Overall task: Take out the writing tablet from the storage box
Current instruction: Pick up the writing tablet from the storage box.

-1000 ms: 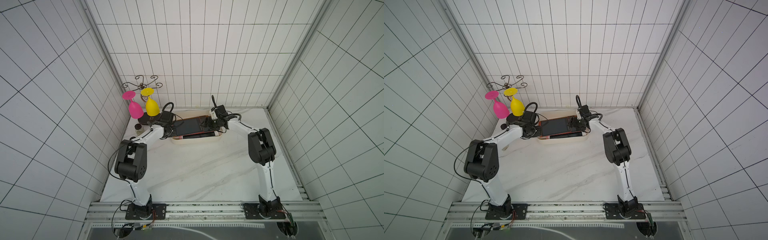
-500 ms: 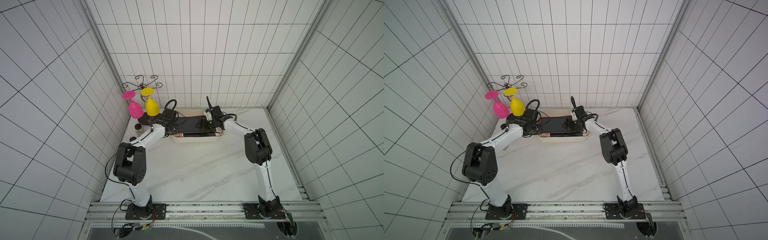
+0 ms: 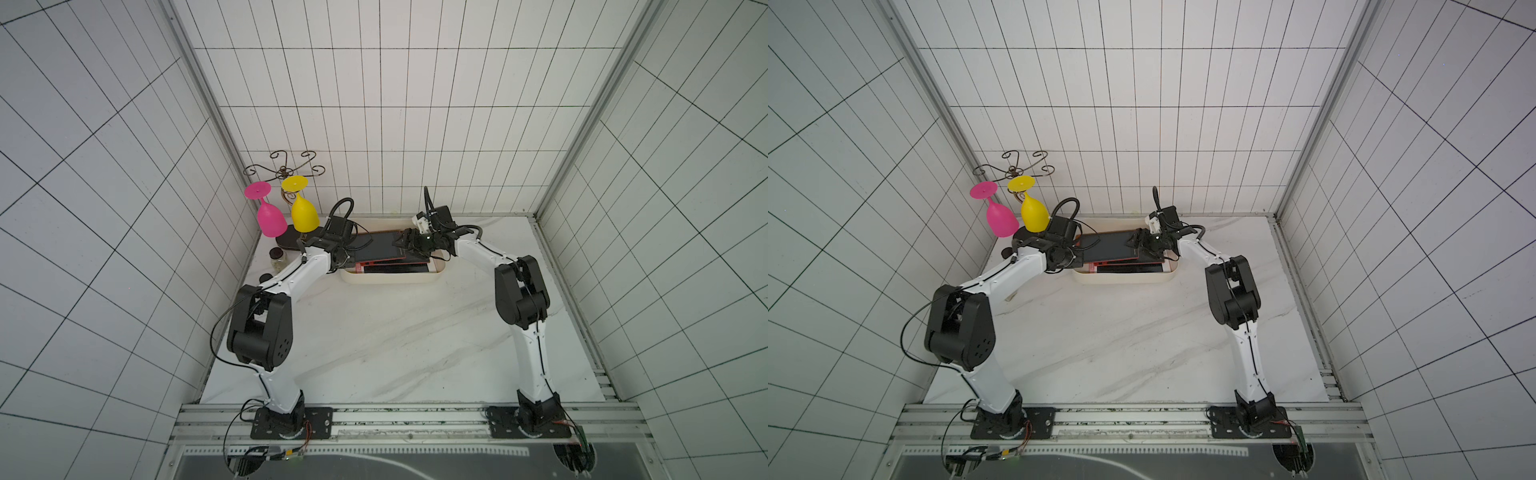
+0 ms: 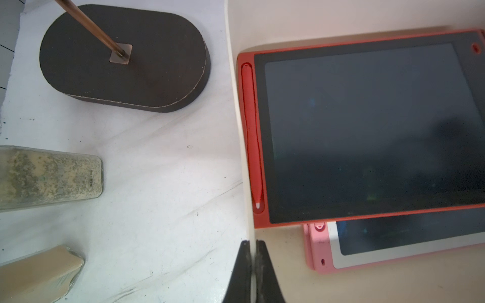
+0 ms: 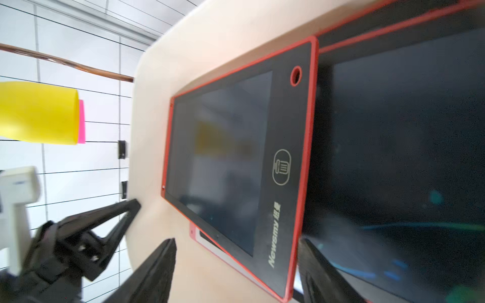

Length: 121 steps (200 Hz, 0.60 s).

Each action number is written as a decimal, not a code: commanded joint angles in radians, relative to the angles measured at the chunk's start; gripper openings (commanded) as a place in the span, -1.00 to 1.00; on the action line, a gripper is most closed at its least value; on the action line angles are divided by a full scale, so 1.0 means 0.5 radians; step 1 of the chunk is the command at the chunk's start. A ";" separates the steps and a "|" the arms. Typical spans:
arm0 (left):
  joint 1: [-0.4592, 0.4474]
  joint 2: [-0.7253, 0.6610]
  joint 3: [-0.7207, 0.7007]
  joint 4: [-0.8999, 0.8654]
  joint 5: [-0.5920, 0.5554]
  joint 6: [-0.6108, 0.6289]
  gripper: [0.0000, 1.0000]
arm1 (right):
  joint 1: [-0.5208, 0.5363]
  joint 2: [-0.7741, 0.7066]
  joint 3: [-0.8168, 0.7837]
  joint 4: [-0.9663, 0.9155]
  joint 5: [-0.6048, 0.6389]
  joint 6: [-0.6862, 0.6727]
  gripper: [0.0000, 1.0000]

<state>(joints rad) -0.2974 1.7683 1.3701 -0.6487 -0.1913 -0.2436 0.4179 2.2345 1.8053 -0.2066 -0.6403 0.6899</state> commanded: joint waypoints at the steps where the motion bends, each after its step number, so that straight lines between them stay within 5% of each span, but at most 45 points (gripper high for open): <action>1: -0.050 0.012 0.006 0.193 0.124 0.033 -1.00 | 0.045 -0.131 -0.023 0.264 -0.297 0.113 0.47; 121: -0.025 0.029 -0.037 0.223 0.118 0.004 -1.00 | 0.008 -0.082 -0.136 0.393 -0.232 0.191 0.35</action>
<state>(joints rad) -0.3073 1.7817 1.3540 -0.6079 -0.1638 -0.2459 0.4255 2.2044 1.7851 -0.0219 -0.7788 0.7994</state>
